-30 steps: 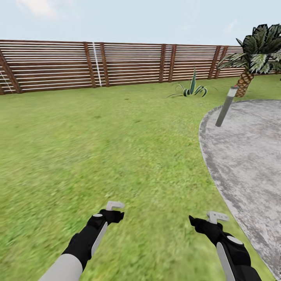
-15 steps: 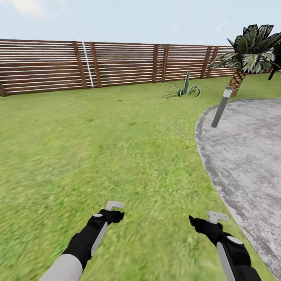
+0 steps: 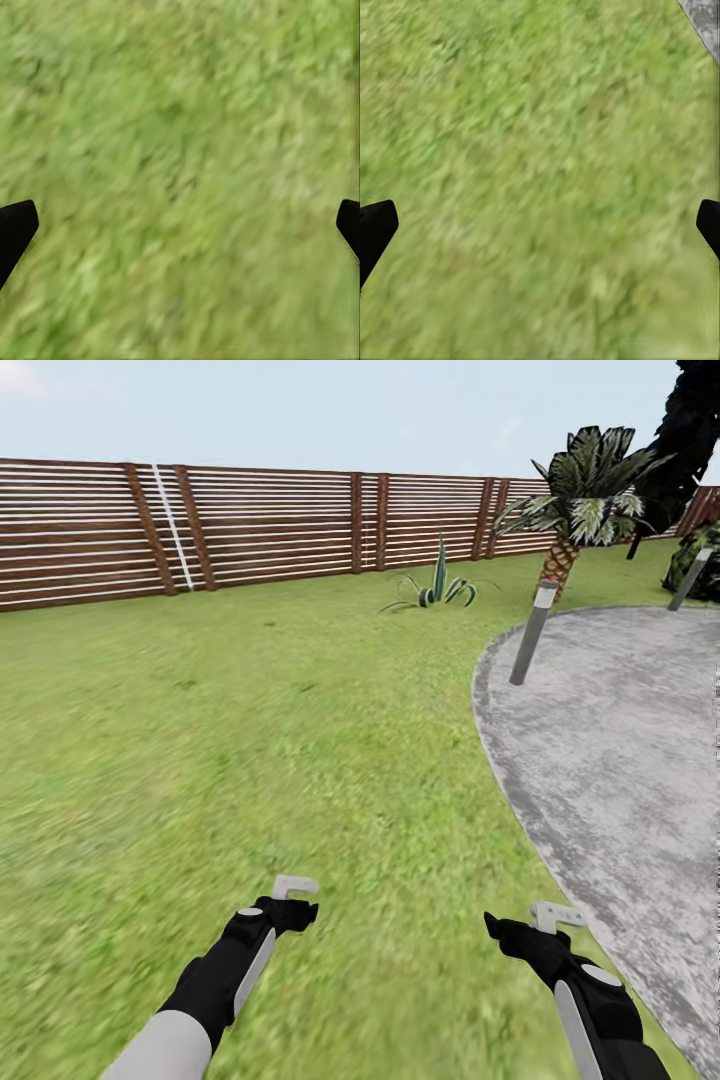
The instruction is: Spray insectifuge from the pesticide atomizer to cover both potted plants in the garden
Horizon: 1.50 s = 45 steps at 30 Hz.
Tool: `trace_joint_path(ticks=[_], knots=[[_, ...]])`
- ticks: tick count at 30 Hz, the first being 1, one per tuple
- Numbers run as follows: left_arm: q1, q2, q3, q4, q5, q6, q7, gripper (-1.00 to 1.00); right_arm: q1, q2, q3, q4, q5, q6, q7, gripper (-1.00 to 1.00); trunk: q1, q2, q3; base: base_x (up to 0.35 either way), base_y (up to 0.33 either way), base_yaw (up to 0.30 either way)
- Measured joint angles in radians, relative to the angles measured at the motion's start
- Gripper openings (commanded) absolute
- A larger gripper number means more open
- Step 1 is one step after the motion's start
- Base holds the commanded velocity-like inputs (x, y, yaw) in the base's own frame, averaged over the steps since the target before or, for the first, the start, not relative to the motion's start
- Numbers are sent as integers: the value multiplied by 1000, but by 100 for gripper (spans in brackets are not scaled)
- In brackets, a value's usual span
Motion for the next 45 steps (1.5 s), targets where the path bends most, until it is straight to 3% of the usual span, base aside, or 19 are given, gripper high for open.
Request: trace_joint_path(ticks=[12,24,45], knots=[[0,0,0,0,0,0,0,100,0,-1,0,0,0,1,0,100,0,0,0,337,123,-264],[0,0,0,0,0,0,0,100,0,-2,-1,0,0,0,0,100,0,0,2,337,111,-70],[0,0,0,0,0,0,0,100,0,0,0,0,0,1,0,100,0,0,13,337,115,-248]])
